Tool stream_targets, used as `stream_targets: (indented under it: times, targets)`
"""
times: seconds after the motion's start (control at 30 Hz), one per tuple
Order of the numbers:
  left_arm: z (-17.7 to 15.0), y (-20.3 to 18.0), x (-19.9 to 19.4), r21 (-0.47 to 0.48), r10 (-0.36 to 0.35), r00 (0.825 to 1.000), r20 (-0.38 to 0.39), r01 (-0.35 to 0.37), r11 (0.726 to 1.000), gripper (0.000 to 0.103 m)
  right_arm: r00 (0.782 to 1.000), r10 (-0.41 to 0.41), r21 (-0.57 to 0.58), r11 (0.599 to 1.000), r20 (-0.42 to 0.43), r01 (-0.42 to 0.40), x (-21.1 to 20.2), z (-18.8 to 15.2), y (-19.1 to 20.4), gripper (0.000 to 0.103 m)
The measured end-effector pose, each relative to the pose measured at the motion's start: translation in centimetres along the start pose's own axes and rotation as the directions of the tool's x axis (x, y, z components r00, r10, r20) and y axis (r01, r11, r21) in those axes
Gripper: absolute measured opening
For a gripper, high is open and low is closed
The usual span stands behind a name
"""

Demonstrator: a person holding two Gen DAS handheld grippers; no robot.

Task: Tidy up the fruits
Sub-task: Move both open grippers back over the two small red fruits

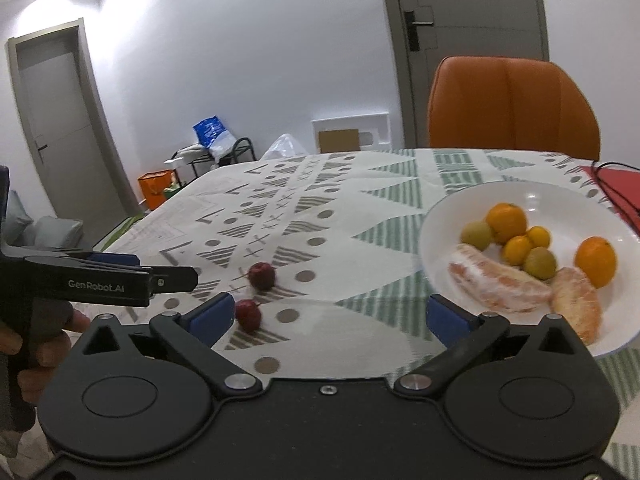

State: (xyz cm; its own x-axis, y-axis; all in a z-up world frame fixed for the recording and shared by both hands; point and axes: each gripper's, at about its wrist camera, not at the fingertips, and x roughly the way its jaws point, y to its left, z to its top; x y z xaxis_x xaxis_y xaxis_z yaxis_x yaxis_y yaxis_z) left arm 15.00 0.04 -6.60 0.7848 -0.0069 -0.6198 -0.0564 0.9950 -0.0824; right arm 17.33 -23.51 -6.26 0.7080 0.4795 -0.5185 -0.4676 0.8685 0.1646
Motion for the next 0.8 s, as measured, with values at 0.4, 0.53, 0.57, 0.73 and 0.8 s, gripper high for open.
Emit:
stream_targets:
  times: [0.4,0.53,0.57,0.73,0.8]
  targets:
    - [-0.6,2.6,-0.4,-0.029,-0.001,1.0,-0.012,0.001,1.0,0.095,0.996,0.07,-0.025,0.997,-0.05,-0.071,2.5,0.0,2.4,0.093]
    - [-0.6,3.1,-0.3,-0.039,-0.007,1.0,-0.016,0.006,0.999,0.095,0.994,0.089,-0.023,0.996,-0.068,-0.091,3.4,0.0,2.8,0.078]
    - [-0.6,3.2,-0.3,-0.041,-0.008,1.0,-0.017,0.008,0.999,0.095,0.993,0.095,-0.024,0.995,-0.074,-0.097,3.5,0.0,2.9,0.076]
    - [-0.5,3.2,-0.2,-0.039,-0.021,1.0,-0.016,0.02,0.999,0.095,0.989,0.114,-0.022,0.993,-0.096,-0.117,4.3,-0.1,3.3,0.063]
    - [-0.5,3.2,-0.1,-0.036,-0.023,1.0,-0.015,0.023,0.999,0.095,0.987,0.124,-0.018,0.992,-0.105,-0.126,4.7,-0.1,3.4,0.058]
